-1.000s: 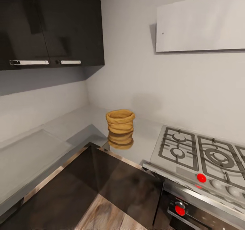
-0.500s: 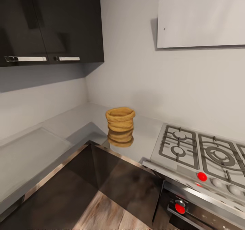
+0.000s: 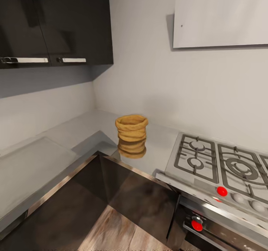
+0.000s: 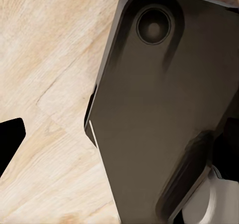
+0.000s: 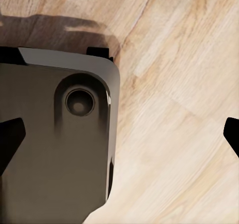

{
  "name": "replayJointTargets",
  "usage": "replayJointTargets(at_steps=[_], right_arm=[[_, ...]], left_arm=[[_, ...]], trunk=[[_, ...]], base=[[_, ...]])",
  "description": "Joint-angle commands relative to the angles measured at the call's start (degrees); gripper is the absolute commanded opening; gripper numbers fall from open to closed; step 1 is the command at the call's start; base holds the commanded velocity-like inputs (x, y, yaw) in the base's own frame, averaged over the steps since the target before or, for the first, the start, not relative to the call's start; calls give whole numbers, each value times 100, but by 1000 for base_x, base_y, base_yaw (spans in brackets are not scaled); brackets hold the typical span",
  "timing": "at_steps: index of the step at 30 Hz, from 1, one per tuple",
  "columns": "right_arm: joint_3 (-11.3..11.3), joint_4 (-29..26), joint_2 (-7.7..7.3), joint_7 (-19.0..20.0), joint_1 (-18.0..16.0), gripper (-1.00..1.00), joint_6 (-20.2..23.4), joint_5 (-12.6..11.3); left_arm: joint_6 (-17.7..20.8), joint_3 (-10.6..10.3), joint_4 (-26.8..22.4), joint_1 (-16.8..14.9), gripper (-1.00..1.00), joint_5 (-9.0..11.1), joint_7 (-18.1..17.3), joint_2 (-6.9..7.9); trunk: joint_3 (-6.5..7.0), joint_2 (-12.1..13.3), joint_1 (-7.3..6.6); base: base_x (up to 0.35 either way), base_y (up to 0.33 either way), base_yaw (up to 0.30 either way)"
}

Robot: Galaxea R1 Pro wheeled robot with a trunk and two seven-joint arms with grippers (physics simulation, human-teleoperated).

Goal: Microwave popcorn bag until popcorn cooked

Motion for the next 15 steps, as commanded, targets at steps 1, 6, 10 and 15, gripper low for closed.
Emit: replayJointTargets(at_steps=[1,6,10,15], right_arm=[[-49,19,-3,13,-8,100,-37,50],[-49,15,-13,14,-8,100,-48,44],[-49,15,-12,12,-8,100,-48,43],[-49,15,-12,13,-8,100,-49,41]], left_arm=[[-13,6,-3,-1,100,22,14,-2],[-13,6,-3,-1,100,22,14,-2],[-13,4,-3,-1,100,22,13,-2],[-13,6,-3,-1,100,21,12,-3]], trunk=[[-15,-4,0],[-62,-4,0],[-99,-4,0],[-145,-4,0]], base=[[0,0,53],[0,0,77],[0,0,84],[0,0,84]])
